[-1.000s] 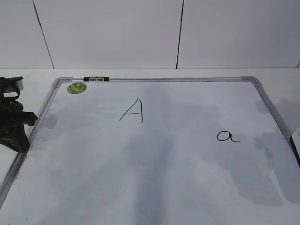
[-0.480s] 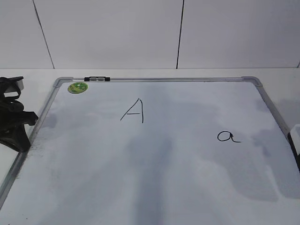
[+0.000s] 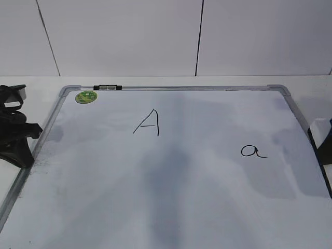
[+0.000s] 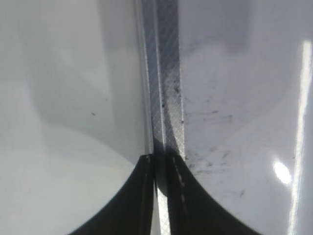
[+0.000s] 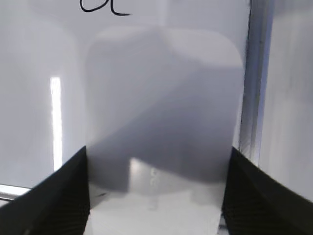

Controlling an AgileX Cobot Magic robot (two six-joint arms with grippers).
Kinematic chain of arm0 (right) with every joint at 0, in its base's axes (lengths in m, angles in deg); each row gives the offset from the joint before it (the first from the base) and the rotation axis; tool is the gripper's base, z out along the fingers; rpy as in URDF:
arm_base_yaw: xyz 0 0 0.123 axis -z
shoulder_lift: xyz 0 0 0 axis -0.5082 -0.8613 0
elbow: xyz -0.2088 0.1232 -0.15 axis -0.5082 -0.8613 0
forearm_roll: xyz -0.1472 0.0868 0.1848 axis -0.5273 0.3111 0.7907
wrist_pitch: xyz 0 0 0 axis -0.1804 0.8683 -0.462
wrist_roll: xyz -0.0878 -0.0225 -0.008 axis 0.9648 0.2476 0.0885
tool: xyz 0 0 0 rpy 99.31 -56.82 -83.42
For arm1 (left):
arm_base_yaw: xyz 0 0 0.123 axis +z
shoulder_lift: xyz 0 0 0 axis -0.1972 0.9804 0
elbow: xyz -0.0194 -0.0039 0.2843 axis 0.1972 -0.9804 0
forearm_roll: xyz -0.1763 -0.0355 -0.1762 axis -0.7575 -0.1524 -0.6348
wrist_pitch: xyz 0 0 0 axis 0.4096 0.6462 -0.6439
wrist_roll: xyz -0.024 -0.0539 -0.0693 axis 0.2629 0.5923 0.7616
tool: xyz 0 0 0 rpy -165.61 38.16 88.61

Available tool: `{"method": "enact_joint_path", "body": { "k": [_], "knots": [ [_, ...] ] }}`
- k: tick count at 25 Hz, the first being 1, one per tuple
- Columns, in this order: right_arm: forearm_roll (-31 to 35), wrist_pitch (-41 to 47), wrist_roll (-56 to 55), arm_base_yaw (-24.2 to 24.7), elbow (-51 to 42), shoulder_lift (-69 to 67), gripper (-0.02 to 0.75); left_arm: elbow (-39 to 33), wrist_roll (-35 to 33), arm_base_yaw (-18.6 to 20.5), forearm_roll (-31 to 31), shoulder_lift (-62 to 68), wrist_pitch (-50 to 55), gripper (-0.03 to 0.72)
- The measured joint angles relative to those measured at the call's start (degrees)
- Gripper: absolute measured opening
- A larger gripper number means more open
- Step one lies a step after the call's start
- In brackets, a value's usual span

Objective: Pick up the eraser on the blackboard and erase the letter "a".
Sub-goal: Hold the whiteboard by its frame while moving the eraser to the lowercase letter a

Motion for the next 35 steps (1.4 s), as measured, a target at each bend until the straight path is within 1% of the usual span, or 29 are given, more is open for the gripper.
{"method": "enact_joint_path", "body": {
  "k": [6, 14, 17, 22, 26, 35],
  "knots": [
    [-0.3, -0.2, 0.2, -0.5, 3.1, -6.3, 0.561, 0.1, 0.1, 0.0, 0.0, 0.0, 0.0, 0.039],
    [-4.9, -1.8, -2.1, -8.7, 9.8, -16.0, 0.561, 0.1, 0.2, 0.0, 0.0, 0.0, 0.0, 0.038],
    [-6.2, -1.8, -2.7, -10.3, 13.6, -20.5, 0.561, 0.1, 0.2, 0.0, 0.0, 0.0, 0.0, 0.038],
    [-6.6, -1.8, -3.0, -10.6, 19.8, -27.6, 0.561, 0.1, 0.2, 0.0, 0.0, 0.0, 0.0, 0.038],
    [-6.9, -1.9, -3.0, -10.6, 23.1, -31.9, 0.561, 0.1, 0.2, 0.0, 0.0, 0.0, 0.1, 0.038],
    [-6.9, -2.2, -2.8, -10.6, 24.4, -36.9, 0.561, 0.1, 0.2, 0.0, -0.1, 0.0, 0.1, 0.038]
  ]
}}
